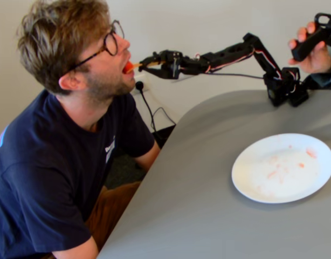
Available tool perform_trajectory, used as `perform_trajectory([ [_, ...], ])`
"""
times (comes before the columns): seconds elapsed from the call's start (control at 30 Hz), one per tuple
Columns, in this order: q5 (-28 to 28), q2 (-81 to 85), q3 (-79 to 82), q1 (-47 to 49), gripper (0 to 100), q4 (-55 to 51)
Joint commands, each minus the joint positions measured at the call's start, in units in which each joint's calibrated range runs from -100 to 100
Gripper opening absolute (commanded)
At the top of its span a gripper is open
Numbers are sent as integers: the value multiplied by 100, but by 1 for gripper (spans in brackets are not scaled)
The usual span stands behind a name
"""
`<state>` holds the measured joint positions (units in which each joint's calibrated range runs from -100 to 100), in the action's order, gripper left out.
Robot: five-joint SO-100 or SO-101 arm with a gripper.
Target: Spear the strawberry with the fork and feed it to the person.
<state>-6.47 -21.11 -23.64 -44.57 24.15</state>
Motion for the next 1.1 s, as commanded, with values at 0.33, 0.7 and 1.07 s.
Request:
perform_trajectory([
  [0.33, -9, -1493, -2604, -230, 1, 39],
  [0.7, -308, 1362, 29, -147, 1, -953],
  [1.07, -271, 6427, 6251, 353, 1, -944],
])
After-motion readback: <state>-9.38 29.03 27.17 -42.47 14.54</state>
